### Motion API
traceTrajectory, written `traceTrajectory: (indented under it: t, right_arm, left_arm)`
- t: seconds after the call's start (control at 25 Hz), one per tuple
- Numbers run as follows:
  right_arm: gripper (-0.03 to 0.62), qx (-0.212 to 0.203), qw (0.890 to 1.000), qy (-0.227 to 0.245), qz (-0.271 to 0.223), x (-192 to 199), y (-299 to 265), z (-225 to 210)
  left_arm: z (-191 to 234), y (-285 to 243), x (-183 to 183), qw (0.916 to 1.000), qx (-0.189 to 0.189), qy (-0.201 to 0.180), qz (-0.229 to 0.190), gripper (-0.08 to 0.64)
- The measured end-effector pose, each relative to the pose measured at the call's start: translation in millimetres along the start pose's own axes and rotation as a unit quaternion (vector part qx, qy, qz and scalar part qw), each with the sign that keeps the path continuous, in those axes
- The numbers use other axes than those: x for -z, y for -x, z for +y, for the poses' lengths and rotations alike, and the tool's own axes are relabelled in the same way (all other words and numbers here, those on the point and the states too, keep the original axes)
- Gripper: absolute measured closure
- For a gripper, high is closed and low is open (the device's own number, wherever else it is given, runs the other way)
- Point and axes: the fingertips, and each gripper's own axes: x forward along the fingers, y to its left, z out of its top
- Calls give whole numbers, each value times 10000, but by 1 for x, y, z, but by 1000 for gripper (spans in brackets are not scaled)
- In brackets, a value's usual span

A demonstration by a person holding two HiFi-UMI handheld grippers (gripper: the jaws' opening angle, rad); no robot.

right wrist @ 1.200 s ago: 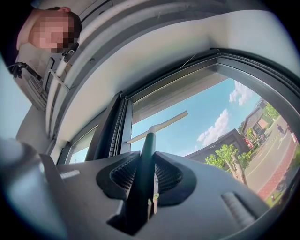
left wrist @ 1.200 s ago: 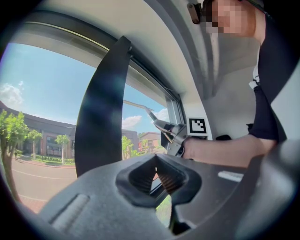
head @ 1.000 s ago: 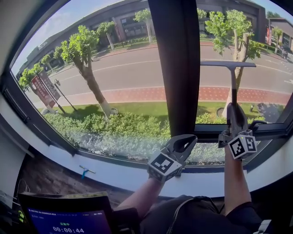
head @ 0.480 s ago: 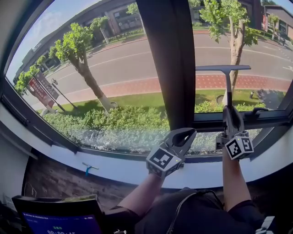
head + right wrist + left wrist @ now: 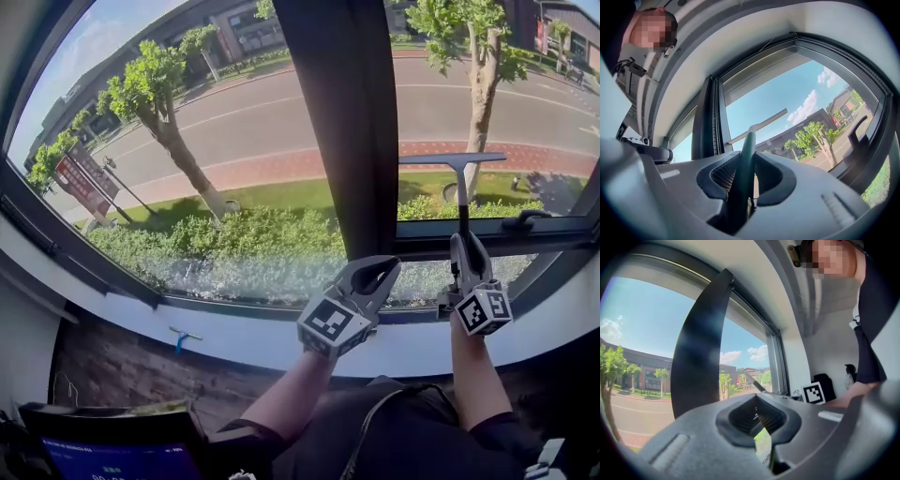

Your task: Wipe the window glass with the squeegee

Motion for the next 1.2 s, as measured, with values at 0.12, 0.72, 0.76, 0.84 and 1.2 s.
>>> traceTrajectory:
  t: [0.12, 0.72, 0.76, 0.84, 1.2]
  right_arm:
    - [493, 59, 9999, -67, 128, 13, 6, -3]
    - [492, 247, 9983, -209, 486, 52, 27, -16]
    - [492, 261, 9981, -228, 511, 54, 29, -16]
    - [492, 291, 9976, -275, 563, 60, 32, -17]
    - [493, 433, 9941, -402, 910, 97, 49, -30]
  left_arm:
    - [-1, -1, 0, 10000, 26, 6, 13, 557]
    - [-8, 0, 6, 9999, 118, 34, 106, 557]
    - [-8, 0, 6, 9999, 119, 43, 114, 557]
    - [-8, 1, 8, 9998, 121, 57, 138, 557]
    - [-6, 6, 17, 9996, 88, 126, 235, 557]
